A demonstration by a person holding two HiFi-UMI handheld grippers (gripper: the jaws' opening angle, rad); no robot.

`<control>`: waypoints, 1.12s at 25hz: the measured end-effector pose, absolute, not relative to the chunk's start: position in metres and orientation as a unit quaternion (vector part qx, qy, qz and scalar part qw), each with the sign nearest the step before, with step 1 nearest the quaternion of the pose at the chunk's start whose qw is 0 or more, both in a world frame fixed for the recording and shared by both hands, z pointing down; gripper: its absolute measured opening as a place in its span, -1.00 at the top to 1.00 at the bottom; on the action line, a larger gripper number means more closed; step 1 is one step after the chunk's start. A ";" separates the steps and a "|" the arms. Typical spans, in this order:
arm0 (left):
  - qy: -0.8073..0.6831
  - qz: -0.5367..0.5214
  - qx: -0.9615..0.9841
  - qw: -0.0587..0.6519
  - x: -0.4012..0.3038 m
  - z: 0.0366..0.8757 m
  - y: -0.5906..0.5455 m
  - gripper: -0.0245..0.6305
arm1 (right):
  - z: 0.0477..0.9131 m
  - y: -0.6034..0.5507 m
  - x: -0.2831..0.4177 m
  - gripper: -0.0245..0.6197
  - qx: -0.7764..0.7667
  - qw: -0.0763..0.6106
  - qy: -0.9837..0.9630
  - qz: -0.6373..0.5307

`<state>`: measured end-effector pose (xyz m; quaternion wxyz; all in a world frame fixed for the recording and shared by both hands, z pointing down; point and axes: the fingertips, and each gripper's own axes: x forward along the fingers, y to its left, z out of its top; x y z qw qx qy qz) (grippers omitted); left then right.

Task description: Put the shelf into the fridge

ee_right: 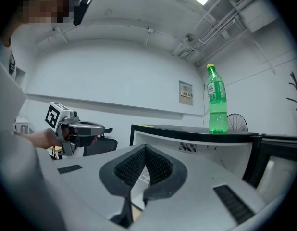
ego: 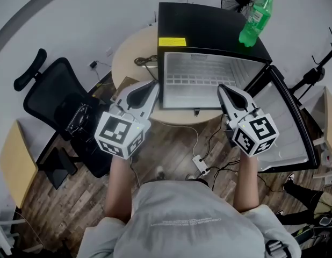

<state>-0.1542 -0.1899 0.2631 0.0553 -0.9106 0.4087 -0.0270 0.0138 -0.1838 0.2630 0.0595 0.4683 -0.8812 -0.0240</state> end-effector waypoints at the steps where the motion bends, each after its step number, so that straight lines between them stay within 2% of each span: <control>1: 0.407 -0.028 -0.911 0.054 -0.154 0.265 -0.192 0.86 | 0.264 -0.185 0.014 0.88 0.471 0.058 -0.880 -0.022; 10: 0.385 -0.037 -0.921 0.047 -0.154 0.286 -0.214 0.86 | 0.280 -0.202 0.015 0.88 0.496 0.058 -0.866 -0.018; 28: 0.356 -0.040 -0.933 0.031 -0.134 0.301 -0.241 0.86 | 0.294 -0.212 0.027 0.88 0.527 0.102 -0.843 -0.025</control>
